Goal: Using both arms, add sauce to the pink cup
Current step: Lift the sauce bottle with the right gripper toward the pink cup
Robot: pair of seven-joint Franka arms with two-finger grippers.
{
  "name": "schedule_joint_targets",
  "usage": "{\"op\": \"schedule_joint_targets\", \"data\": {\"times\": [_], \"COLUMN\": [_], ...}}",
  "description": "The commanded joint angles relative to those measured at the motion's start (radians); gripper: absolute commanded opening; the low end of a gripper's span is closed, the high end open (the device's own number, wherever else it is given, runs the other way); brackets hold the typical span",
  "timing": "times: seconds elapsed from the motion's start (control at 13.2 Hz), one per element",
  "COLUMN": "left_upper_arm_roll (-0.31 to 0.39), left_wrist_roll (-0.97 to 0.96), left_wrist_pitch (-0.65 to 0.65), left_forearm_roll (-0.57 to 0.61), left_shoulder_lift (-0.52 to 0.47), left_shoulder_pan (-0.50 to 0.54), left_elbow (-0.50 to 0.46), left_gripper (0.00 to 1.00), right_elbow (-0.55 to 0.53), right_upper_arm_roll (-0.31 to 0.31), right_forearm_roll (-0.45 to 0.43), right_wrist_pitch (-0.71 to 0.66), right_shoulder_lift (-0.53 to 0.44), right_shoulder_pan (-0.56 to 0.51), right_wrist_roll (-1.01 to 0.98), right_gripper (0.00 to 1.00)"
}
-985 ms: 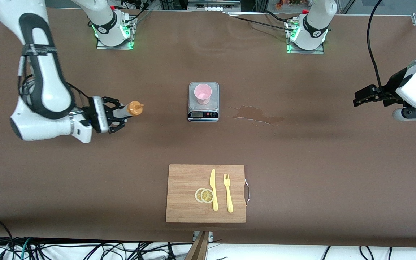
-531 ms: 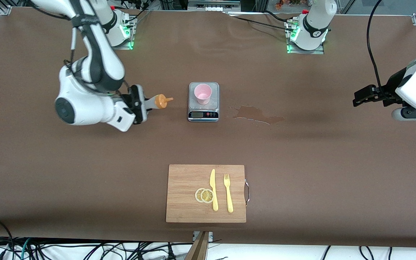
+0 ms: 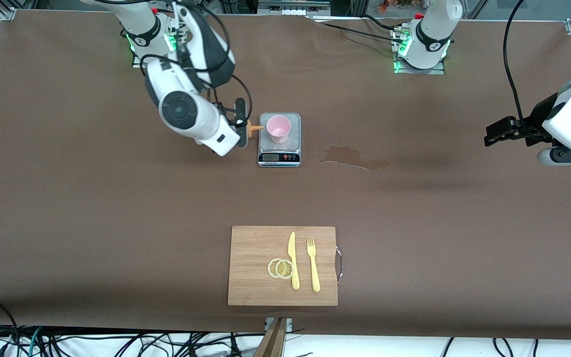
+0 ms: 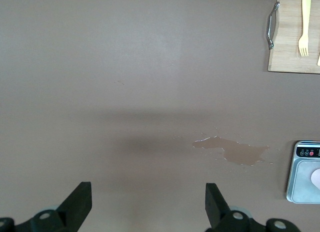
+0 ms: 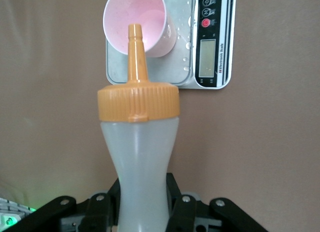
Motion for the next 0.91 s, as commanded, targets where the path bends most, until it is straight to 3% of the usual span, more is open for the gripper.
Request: {"op": "schedule_joint_targets", "data": {"times": [0.0,0.53,0.83], "left_upper_arm_roll": [-0.002,-0.002,-0.004], "left_wrist_roll": [-0.008,-0.008,-0.008], "left_wrist_pitch": [-0.023,-0.023,-0.023], "left_forearm_roll": [-0.011,-0.011,-0.011], "left_shoulder_lift": [0.013,0.013,0.015], "left_shoulder_pan": [0.001,0.001,0.001], "left_elbow": [0.033,0.033,0.033], "left_gripper": [1.0,1.0,1.0], "right_elbow": [-0.02,-0.02,-0.022], "right_upper_arm_roll": [-0.006,-0.006,-0.006], "right_forearm_roll": [-0.1,-0.353,-0.378], "right_wrist_pitch": [0.017,0.014,0.008], "right_shoulder_lift": [-0.013,-0.001,0.001], "right_shoulder_pan": [0.075,0.224,0.233], "right_wrist_roll": [0.131,0.436,0.478], "right_gripper": [0.27,0.27,0.27]}}
